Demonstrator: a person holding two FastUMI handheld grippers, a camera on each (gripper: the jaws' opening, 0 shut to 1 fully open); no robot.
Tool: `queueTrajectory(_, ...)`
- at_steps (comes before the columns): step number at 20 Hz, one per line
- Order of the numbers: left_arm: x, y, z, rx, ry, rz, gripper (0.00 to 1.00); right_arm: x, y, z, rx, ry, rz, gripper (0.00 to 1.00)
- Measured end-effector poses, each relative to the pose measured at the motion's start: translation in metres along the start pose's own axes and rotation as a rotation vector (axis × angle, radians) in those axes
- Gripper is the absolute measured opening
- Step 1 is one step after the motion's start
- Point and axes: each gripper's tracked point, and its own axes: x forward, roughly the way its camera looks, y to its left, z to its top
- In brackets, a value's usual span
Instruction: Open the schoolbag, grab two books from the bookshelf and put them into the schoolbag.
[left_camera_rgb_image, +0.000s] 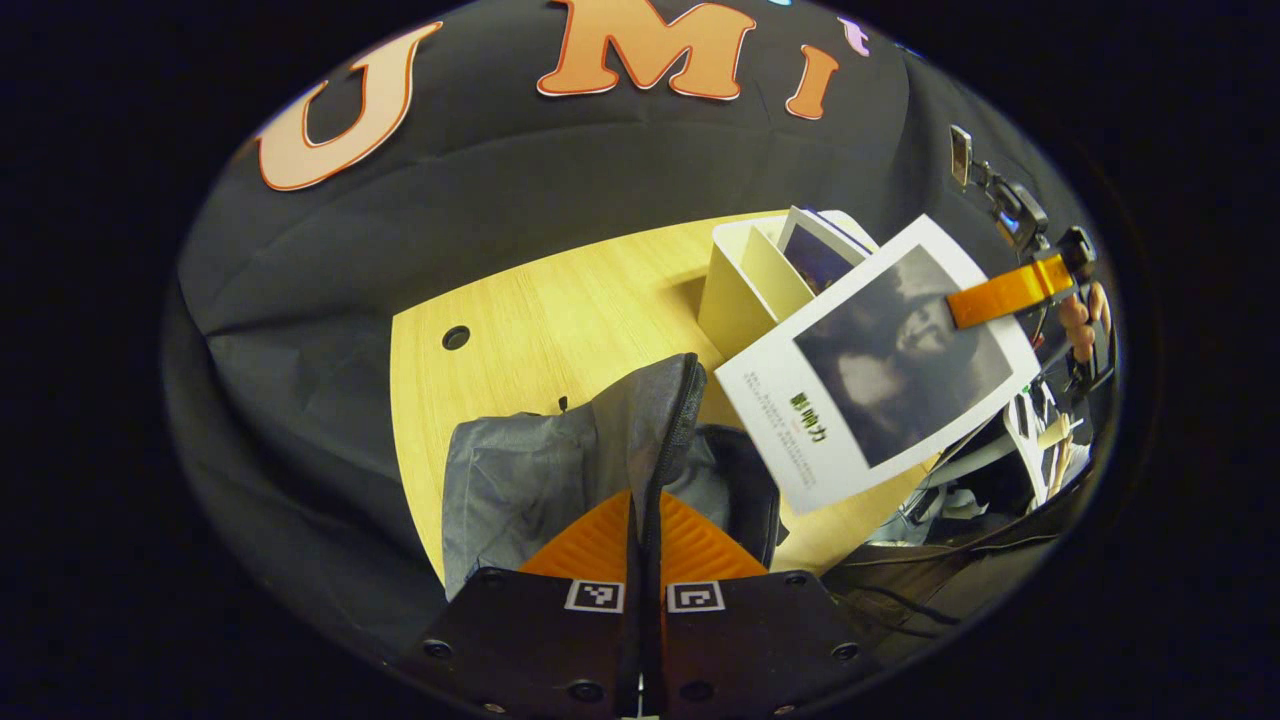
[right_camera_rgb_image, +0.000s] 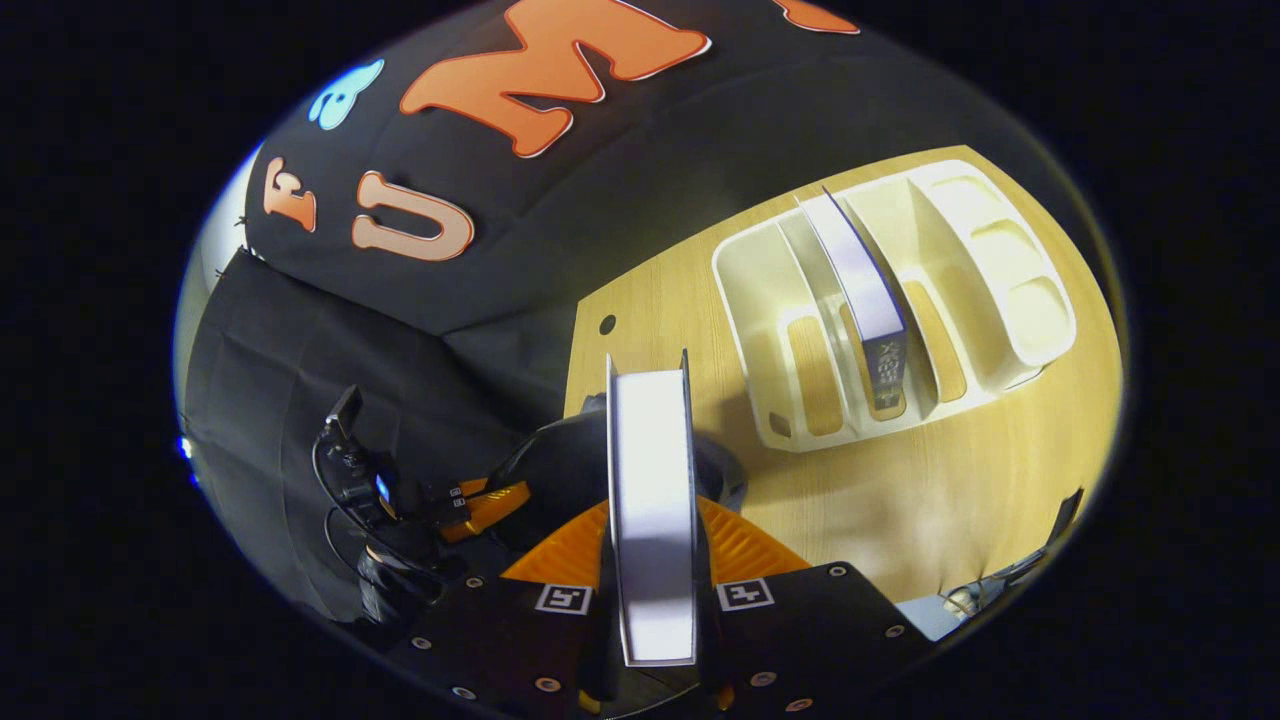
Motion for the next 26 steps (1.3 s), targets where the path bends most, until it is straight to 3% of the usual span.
queueTrajectory(7,0.001,-0.016,0.014,-0.073,-0.045,-0.035,0.01,0.043,-0.004,-0.037,0.106,0.016,0.064,0.31)
queueTrajectory(12,0.001,-0.016,0.011,-0.091,-0.059,-0.044,0.01,0.086,0.010,-0.054,0.185,0.017,0.170,0.31)
queueTrajectory(21,0.001,-0.016,0.009,-0.071,-0.061,-0.040,0.02,0.162,0.018,-0.082,0.279,0.002,0.241,0.31)
queueTrajectory(26,0.001,-0.020,0.010,-0.055,-0.063,-0.052,0.02,0.200,0.030,-0.084,0.282,-0.052,0.229,0.31)
